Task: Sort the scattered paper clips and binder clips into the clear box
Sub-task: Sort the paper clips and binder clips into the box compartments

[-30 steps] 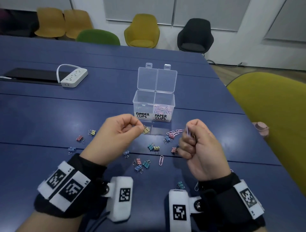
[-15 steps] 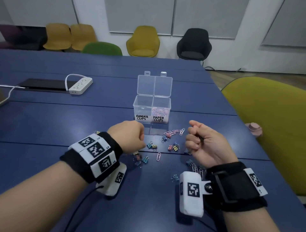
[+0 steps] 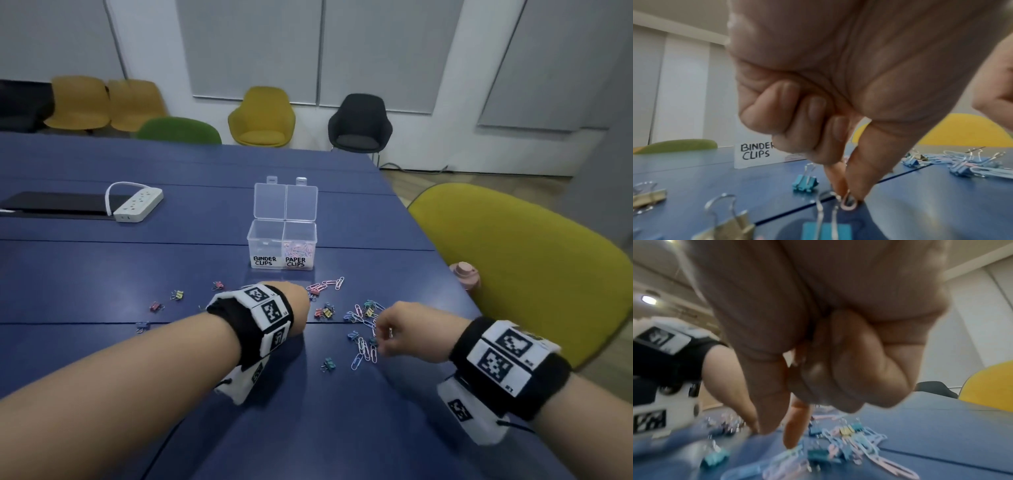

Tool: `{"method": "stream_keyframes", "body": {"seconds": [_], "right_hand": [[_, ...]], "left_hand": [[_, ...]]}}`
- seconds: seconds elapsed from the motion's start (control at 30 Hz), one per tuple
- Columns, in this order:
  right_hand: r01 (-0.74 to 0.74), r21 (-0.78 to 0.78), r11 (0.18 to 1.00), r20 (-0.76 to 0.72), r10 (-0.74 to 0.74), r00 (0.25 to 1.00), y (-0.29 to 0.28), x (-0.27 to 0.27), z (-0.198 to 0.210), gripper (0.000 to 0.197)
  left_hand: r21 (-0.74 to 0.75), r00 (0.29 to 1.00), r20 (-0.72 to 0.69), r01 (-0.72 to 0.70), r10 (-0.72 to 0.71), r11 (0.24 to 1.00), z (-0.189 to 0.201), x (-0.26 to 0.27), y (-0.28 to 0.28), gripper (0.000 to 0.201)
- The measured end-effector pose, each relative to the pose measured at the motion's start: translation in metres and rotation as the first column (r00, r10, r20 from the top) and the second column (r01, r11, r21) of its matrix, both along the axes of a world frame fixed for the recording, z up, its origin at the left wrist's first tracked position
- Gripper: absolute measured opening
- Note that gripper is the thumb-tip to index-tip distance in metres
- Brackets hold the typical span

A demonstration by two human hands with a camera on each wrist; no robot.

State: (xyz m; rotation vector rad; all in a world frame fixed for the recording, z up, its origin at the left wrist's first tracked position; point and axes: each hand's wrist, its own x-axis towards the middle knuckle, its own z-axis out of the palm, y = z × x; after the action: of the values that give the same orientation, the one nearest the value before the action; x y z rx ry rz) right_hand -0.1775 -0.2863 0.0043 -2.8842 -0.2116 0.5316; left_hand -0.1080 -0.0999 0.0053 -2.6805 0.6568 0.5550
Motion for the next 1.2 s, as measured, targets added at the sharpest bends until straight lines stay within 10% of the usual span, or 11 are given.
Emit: {"method": "stream_keyframes", "body": {"seconds": [0.23, 0.47, 1.2], "right_hand": [[-0.069, -0.107, 0.992, 0.121, 0.082, 0.989, 0.002, -0.004, -0.011, 0.017], [-0.215, -0.242, 0.946, 0.112, 0.248, 0.962, 0.003, -0.005, -0.013, 0.030], [-0.362, -0.391, 0.846, 0.070, 0.420, 0.905, 0.009, 0.014, -0.018, 0.023]], "left_hand": [[0.003, 0.997, -0.068, 0.047, -0.046, 0.999, -0.003, -0.007, -0.002, 0.031], [-0.477, 0.989, -0.133, -0.014, -0.056, 0.879, -0.004, -0.037, -0.032, 0.020], [-0.355, 0.995, -0.104, -0.046, 0.009, 0.934, -0.021, -0.036, -0.046, 0.030]]}}
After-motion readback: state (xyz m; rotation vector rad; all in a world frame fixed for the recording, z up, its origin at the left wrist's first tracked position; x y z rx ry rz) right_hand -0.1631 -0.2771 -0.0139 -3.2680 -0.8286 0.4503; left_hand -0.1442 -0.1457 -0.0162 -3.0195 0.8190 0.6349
